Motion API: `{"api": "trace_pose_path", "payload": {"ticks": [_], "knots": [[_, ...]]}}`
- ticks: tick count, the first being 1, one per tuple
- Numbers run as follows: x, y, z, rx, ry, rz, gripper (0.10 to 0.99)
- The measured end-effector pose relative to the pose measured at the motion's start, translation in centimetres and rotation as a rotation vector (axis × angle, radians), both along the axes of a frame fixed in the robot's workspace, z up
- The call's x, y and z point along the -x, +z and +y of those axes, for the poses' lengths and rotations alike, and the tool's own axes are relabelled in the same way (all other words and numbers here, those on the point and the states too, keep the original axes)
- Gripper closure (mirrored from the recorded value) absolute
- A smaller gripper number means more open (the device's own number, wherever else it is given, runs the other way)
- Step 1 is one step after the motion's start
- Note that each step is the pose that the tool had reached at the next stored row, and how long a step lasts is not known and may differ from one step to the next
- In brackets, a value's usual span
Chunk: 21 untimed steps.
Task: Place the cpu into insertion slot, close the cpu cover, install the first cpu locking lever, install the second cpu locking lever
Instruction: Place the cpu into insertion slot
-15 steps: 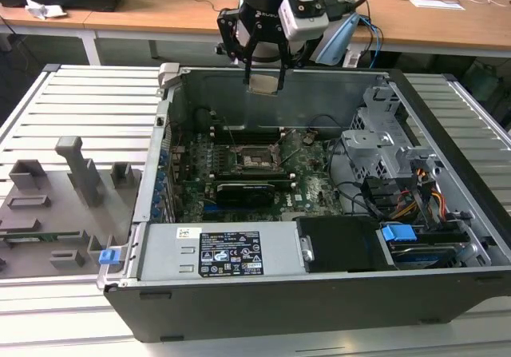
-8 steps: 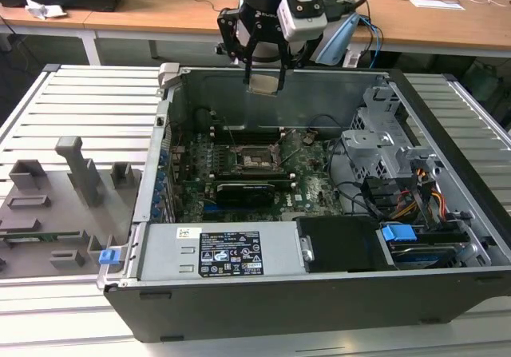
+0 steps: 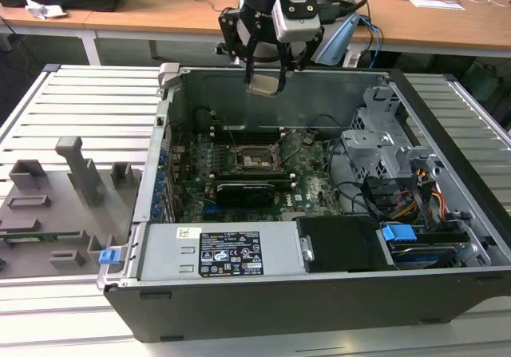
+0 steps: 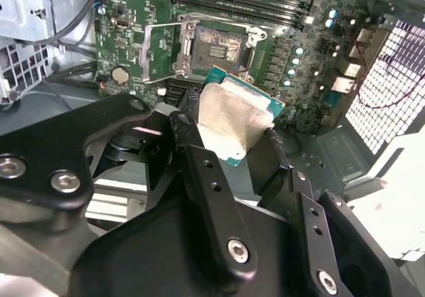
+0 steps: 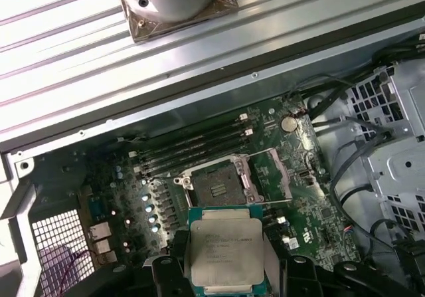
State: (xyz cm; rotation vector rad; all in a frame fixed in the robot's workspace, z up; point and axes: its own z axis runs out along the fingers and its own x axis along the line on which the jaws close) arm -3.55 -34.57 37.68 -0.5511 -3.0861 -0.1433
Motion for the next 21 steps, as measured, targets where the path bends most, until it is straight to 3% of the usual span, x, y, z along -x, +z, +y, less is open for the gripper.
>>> {"api": "trace_pose_path", "payload": {"ticks": [21], "knots": [[0.0, -0.04, 0.0, 0.0, -0.131, 0.0, 0.557]]}}
